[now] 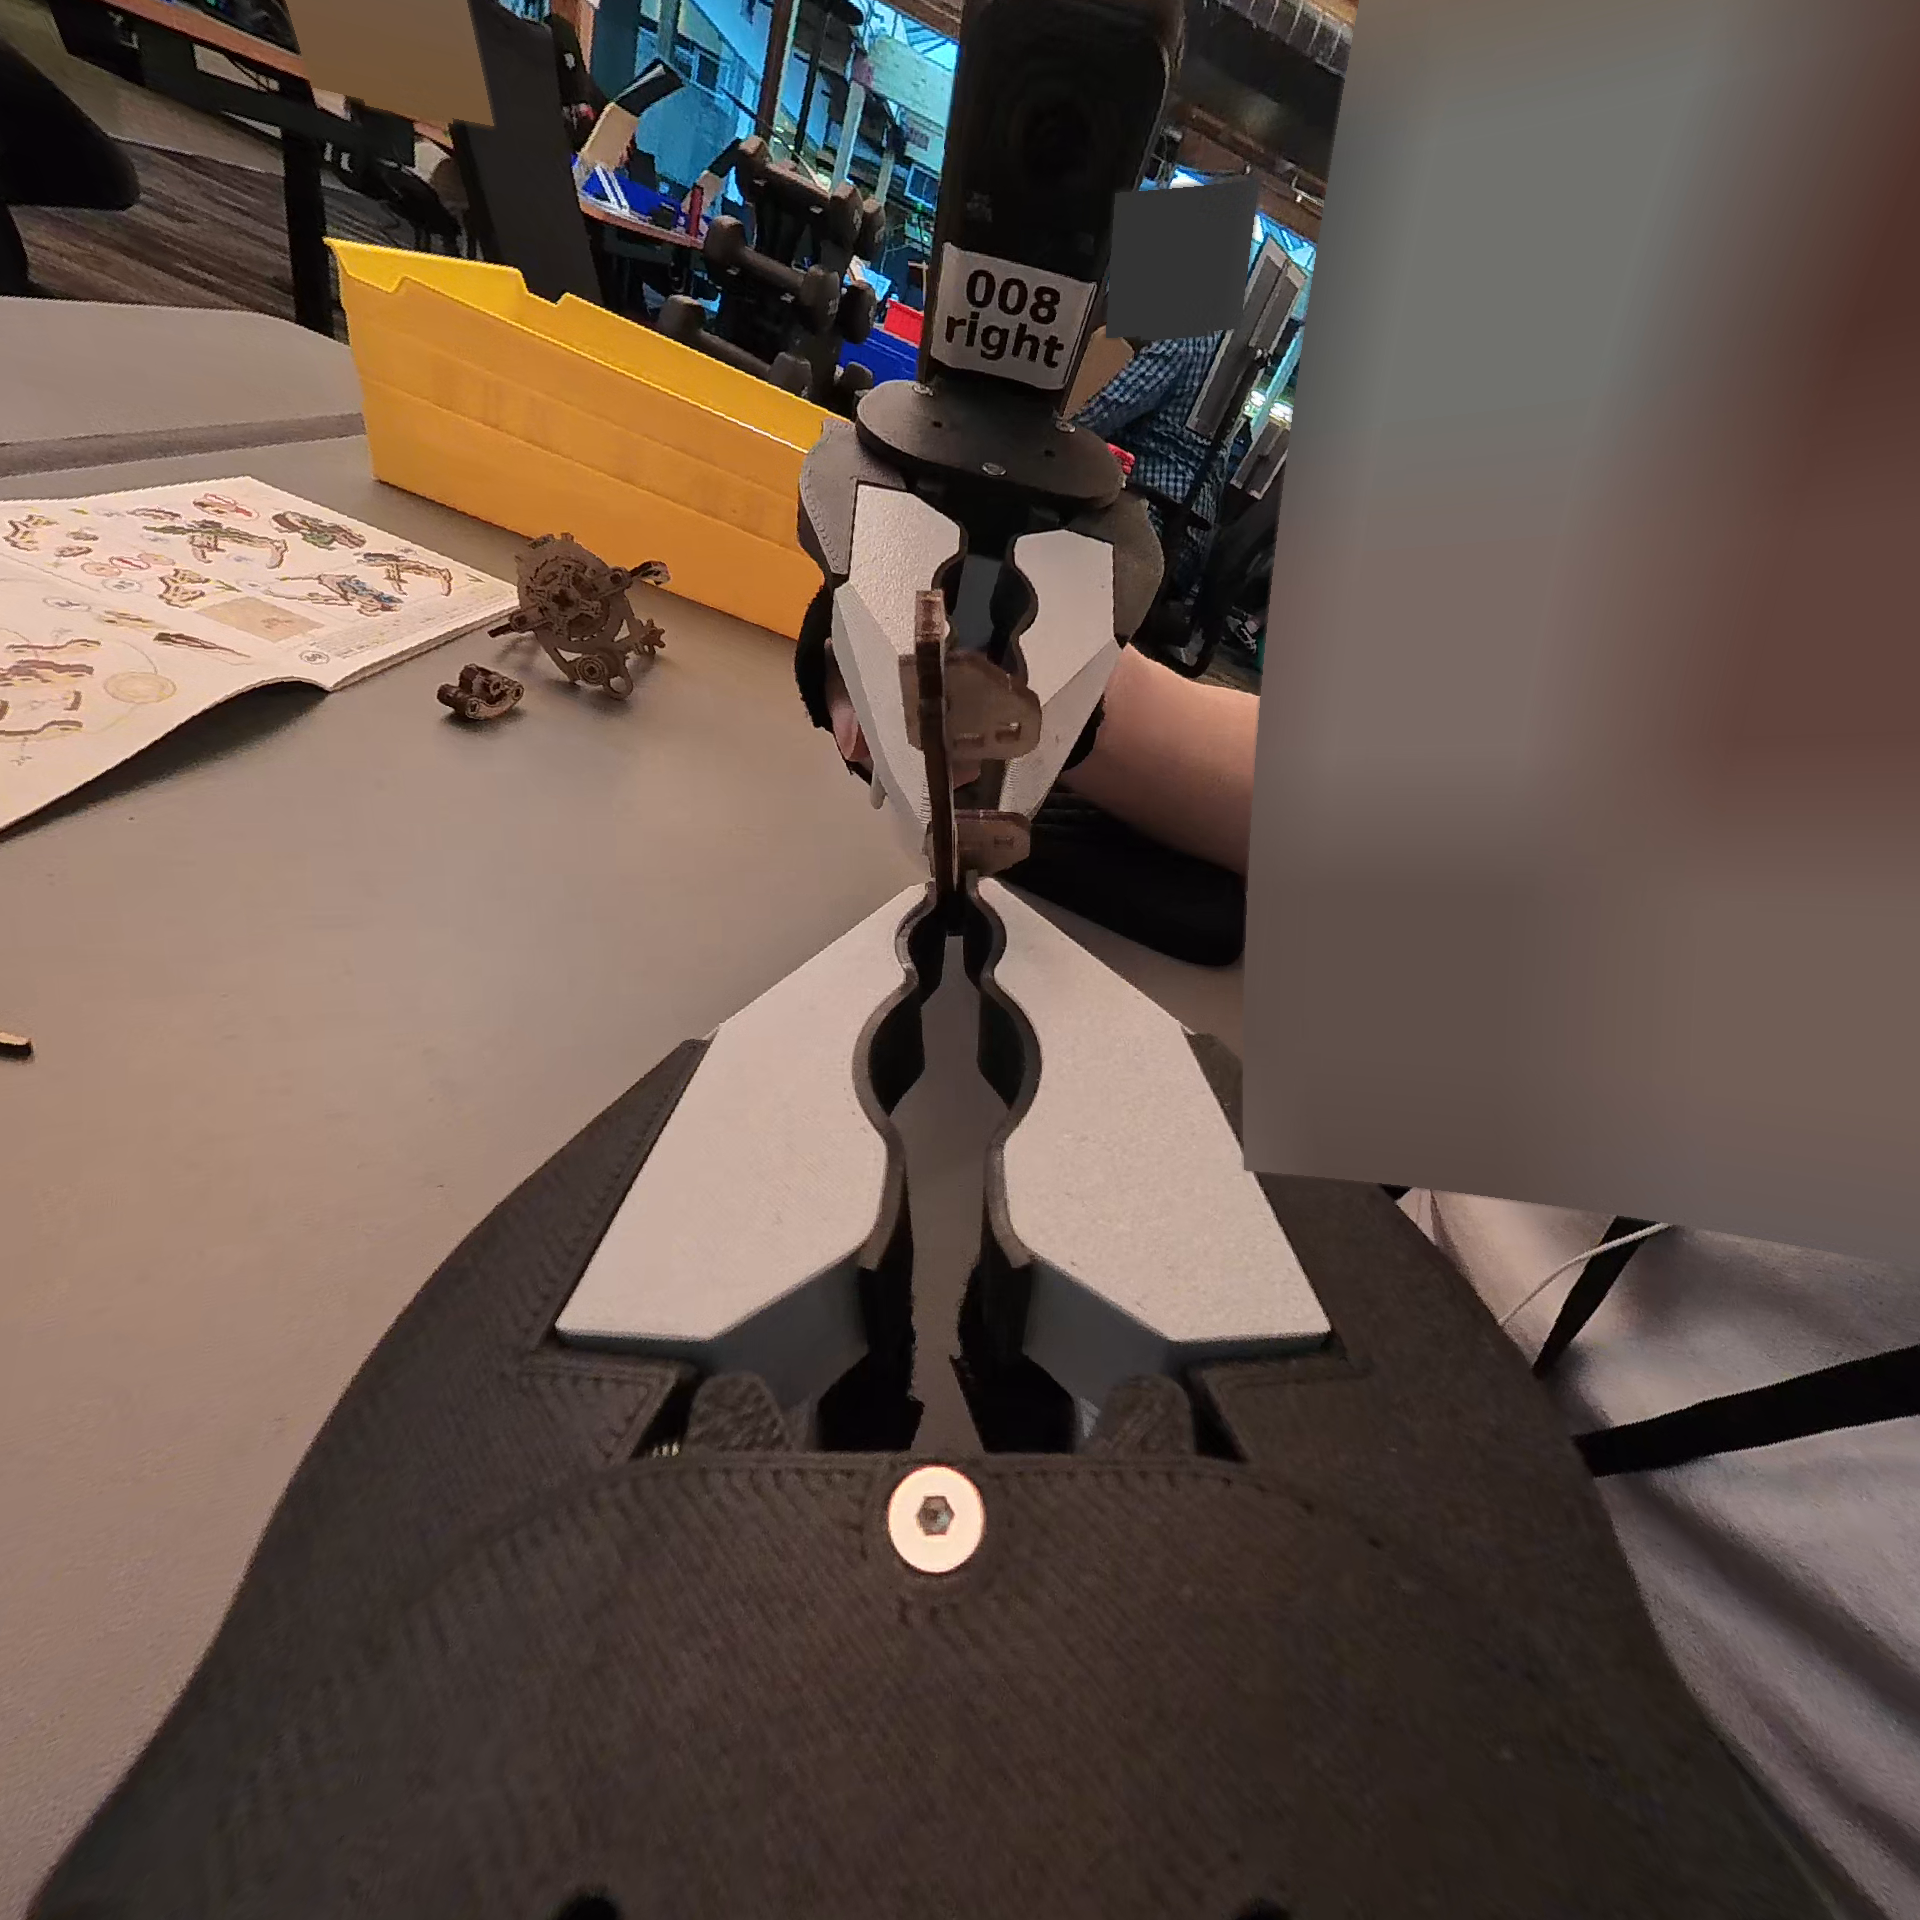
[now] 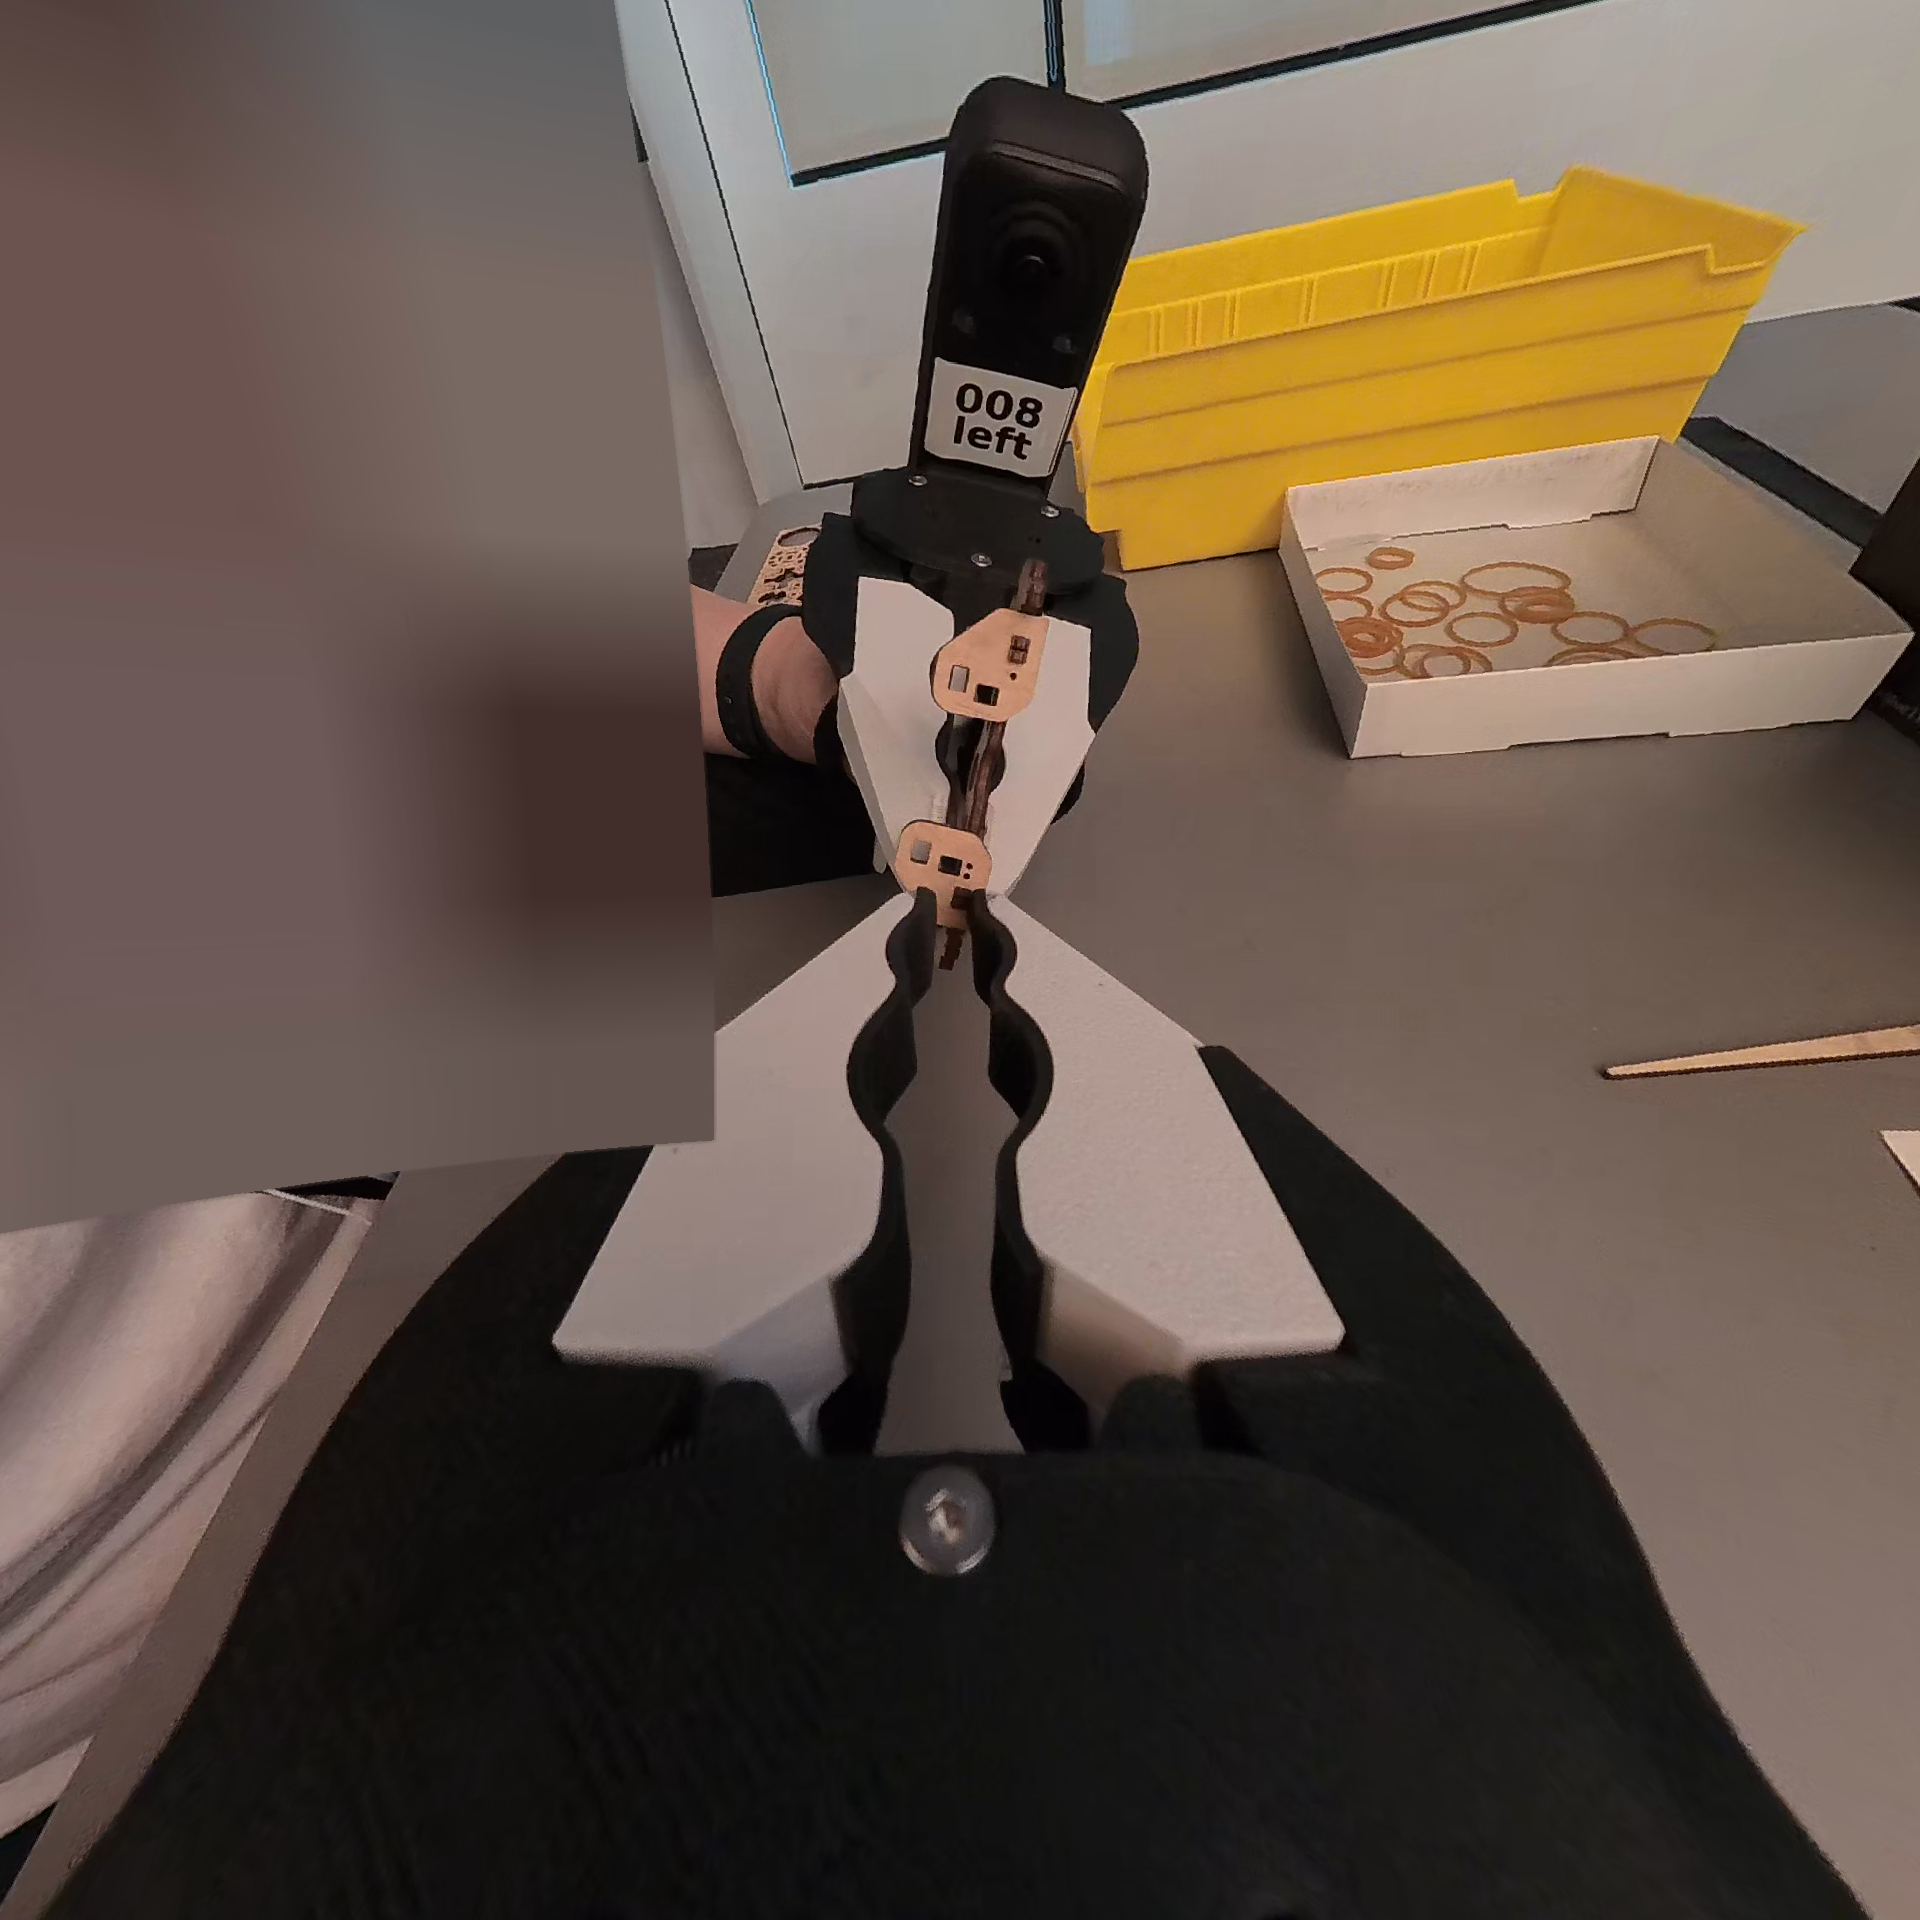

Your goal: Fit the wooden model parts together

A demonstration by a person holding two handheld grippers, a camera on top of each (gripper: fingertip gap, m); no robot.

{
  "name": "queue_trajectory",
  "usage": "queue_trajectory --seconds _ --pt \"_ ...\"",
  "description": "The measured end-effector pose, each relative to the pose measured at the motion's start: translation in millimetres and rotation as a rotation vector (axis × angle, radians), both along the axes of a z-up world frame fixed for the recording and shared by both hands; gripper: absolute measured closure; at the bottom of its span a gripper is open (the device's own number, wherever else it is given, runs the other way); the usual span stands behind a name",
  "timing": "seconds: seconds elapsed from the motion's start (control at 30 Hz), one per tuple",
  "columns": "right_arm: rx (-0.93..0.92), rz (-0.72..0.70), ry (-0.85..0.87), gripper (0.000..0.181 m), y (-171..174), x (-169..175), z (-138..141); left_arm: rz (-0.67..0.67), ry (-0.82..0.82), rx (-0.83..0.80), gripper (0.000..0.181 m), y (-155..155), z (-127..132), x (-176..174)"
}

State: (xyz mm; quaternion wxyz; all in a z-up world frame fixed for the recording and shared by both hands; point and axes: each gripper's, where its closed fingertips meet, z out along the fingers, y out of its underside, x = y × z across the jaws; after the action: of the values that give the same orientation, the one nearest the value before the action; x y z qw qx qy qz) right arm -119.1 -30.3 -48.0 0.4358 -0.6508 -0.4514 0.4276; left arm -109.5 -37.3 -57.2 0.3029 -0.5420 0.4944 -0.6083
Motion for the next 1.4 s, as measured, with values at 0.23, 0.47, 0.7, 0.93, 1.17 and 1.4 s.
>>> queue_trajectory --seconds 0.23,0.47,0.7,0.93,1.17,1.4 --pt "-0.005 -0.007 -0.009 0.176 0.7 -0.2 -2.6 0.005 0.012 0.0 0.181 0.8 -2.3 0.3" --pt "0.002 0.006 -0.041 0.176 -2.1 0.2 -7.5 0.007 0.031 0.046 0.181 -1.7 -7.2 1.1" --pt "-0.082 0.031 -0.017 0.177 -4.2 0.0 -10.2 0.005 0.05 0.108 0.181 -6.0 -13.0 3.9" --pt "0.033 0.036 -0.092 0.177 -5.3 3.9 -13.7 -0.003 0.046 0.111 0.181 -8.1 -13.1 4.6" --pt "0.015 0.038 -0.05 0.17 -3.3 6.3 -10.0 0.01 0.017 0.092 0.181 -5.1 -8.1 3.4" --pt "-0.103 0.076 0.007 0.172 -5.7 3.1 -12.1 0.021 0.01 0.048 0.181 -0.9 -6.3 3.5"
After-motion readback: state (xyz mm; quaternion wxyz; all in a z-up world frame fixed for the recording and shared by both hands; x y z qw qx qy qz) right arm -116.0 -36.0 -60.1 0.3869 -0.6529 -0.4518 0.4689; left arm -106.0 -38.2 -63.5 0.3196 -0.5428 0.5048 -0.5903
